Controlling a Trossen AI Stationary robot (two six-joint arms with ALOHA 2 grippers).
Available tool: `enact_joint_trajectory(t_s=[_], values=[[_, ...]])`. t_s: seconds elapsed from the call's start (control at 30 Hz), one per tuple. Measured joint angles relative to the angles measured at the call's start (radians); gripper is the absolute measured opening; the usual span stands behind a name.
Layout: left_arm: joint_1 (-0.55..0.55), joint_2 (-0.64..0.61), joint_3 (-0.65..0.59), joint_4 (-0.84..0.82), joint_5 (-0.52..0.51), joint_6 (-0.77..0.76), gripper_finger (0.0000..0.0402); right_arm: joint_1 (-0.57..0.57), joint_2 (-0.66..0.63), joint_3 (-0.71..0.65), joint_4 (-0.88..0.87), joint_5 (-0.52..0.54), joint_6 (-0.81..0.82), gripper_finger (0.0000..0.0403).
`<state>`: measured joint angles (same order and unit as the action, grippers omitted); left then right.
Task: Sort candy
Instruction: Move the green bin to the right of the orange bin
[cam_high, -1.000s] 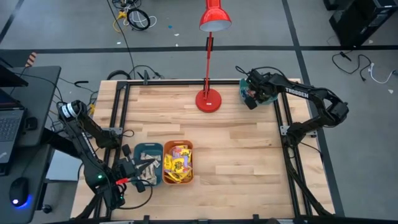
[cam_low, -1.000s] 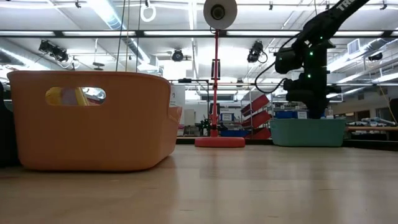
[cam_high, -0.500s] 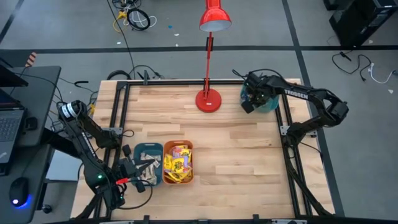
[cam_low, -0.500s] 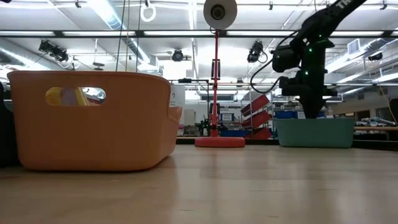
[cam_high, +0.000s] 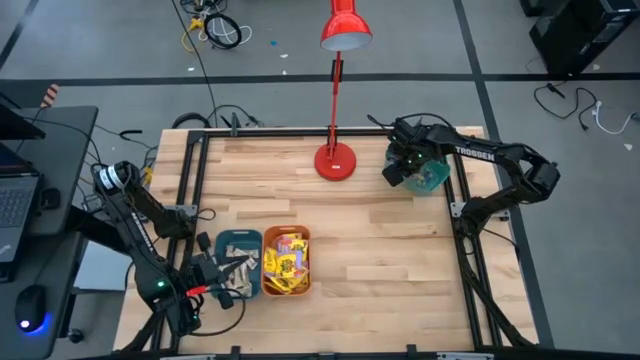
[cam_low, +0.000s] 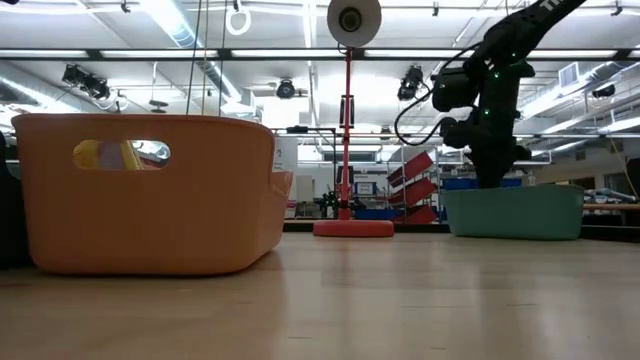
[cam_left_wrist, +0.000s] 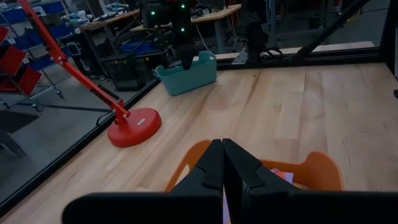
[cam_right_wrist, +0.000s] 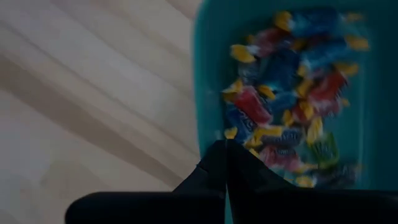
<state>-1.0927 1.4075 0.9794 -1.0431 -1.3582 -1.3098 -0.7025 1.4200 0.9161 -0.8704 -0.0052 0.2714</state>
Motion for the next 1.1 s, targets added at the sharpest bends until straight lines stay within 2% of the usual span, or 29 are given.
enact_joint_trajectory(t_s=[0.23,0.5,0.8,1.1], values=[[0.000,0.000,0.000,-0.001,0.000,0.000,0.0000,0.032,0.000,0.000,0.046,-0.075,0.000,0.0000],[0.000,0.000,0.000,-0.004,0.000,0.000,0.0000,0.074,0.000,0.000,0.070,-0.085,0.000,0.0000],[0.000,0.000,0.000,-0.004,0.000,-0.001,0.0000,0.080,0.000,0.000,0.018,0.027,-0.041,0.0000],[0.000,0.000,0.000,-0.003,0.002,-0.002,0.0000,0.139,0.000,-0.037,0.018,-0.022,-0.011,0.0000]])
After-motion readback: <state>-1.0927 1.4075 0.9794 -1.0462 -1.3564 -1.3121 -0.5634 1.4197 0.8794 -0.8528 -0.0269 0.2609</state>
